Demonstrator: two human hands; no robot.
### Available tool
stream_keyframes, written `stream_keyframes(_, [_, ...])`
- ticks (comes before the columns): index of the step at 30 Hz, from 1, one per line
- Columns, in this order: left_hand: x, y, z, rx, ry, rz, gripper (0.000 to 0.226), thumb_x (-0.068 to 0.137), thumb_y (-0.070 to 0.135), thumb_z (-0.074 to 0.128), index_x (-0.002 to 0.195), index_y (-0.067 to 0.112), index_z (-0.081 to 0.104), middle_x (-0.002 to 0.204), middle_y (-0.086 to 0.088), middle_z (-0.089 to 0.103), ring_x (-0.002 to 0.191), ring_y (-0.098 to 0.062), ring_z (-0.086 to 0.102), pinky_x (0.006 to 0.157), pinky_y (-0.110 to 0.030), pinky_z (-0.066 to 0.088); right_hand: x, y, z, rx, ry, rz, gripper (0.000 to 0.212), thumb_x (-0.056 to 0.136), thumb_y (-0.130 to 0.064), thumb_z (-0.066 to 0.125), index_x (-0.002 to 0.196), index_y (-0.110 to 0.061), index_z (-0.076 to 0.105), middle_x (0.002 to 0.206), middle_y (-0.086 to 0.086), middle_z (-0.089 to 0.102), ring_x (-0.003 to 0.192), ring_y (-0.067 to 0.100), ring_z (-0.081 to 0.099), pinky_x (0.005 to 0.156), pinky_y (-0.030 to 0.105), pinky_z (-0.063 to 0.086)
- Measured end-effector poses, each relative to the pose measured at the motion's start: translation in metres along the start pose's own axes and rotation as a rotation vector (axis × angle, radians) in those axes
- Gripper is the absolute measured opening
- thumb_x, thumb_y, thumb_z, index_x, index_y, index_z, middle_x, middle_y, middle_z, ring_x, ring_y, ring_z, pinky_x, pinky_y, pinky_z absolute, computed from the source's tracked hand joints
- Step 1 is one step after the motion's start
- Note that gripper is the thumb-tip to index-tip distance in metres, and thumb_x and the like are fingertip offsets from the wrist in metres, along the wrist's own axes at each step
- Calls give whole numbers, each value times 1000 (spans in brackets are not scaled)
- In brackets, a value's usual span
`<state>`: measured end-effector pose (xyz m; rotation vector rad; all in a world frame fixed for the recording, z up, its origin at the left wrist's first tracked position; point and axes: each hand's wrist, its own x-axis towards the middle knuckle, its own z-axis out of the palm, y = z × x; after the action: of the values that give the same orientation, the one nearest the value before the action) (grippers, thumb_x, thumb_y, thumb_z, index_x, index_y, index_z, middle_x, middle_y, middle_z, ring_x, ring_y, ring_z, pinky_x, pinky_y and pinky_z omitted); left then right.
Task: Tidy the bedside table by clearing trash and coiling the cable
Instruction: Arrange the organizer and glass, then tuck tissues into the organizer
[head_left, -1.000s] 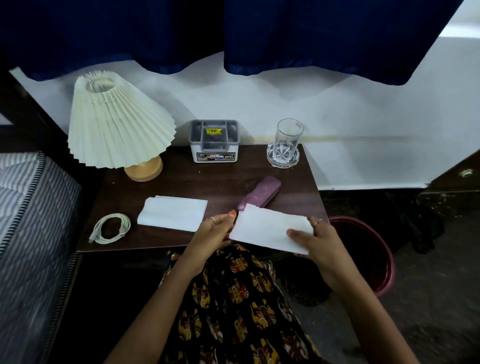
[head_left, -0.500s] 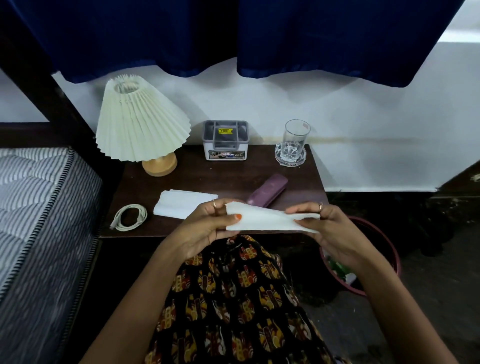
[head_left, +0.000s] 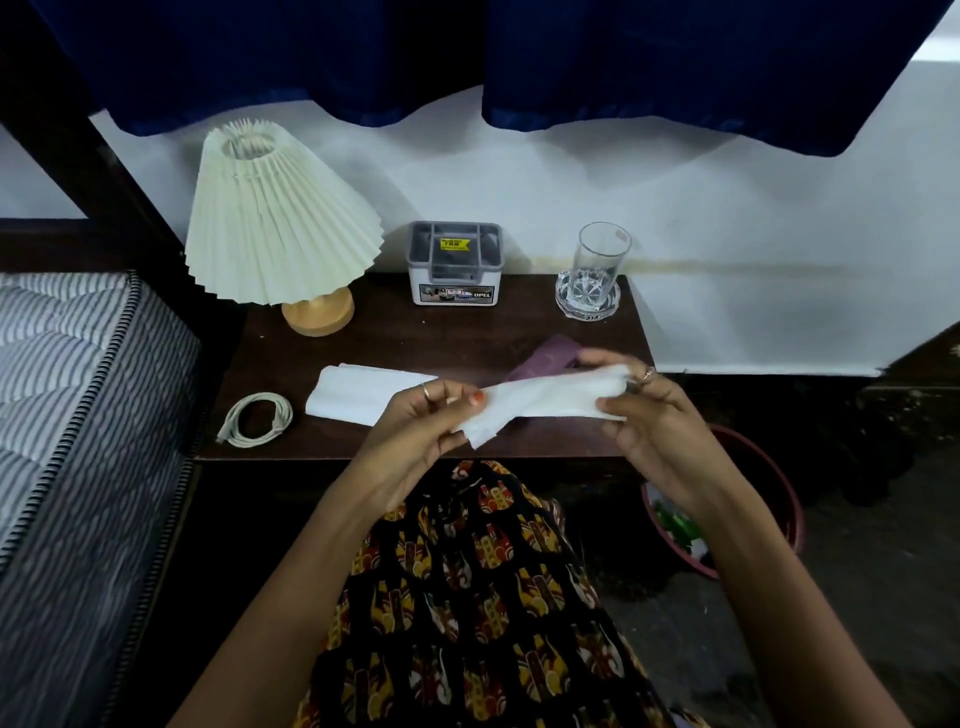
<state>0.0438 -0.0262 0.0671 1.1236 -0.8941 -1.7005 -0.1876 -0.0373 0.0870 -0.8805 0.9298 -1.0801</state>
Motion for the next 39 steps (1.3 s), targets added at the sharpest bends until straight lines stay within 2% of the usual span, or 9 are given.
stream_keyframes(3, [11,-9,2,-43,78,41,13,69,16,73,82,17,70,99,-12,55,100,-27,55,94,-38,48,6,10,9,307,34,49,51,80,-3,61,127,-18,50,118,6,64,105,20,65,90,32,55])
stream_keyframes(6, [22,-16,2,-55,121,85,12,73,9,73,79,19,70,99,-11,53,97,-28,55,83,-31,53,16,19,22,250,57,102,64,69,-30,80,123,-12,50,114,11,68,102,24,68,83,33,57])
stream_keyframes(9, [37,-24,-1,-21,144,113,16,80,3,69,80,19,69,98,-10,61,96,-27,56,80,-33,52,33,23,35,41,140,90,25,83,-18,65,107,-12,61,97,3,74,96,19,70,82,32,58])
stream_keyframes(15, [65,-39,-12,133,301,164,11,86,9,66,90,19,67,91,9,67,85,-12,61,74,-24,50,86,30,41,-390,249,81,14,85,-4,65,98,1,67,95,16,72,86,27,71,72,38,59])
stream_keyframes(20, [86,-60,-36,783,501,348,22,94,17,53,114,14,60,114,1,63,108,-12,57,93,-20,41,166,2,37,-595,407,-113,12,78,-11,70,90,-8,68,98,12,71,91,27,70,79,46,58])
stream_keyframes(23, [91,-70,-42,966,489,408,25,94,15,51,119,11,57,123,-3,60,117,-15,52,98,-17,34,216,-19,33,-743,531,-292,39,63,-29,68,88,0,69,87,14,73,79,26,72,70,50,59])
stream_keyframes(28, [95,-74,-43,1013,482,388,26,94,15,51,119,12,58,127,0,56,121,-11,46,99,-14,29,264,-28,49,-923,494,-346,27,75,-16,61,92,5,63,81,9,69,71,20,69,64,41,60])
stream_keyframes(35, [95,-73,-41,1025,486,372,25,94,14,53,118,14,58,124,1,56,118,-10,47,95,-18,34,295,-3,49,-1025,479,-323,27,81,-13,59,104,1,59,100,17,67,91,34,66,75,38,57])
stream_keyframes(39, [96,-72,-41,1025,487,338,26,94,16,51,119,16,57,126,2,55,118,-8,45,94,-16,34,297,12,51,-1111,471,-241,30,83,-22,57,97,5,59,98,23,66,99,37,59,63,26,32])
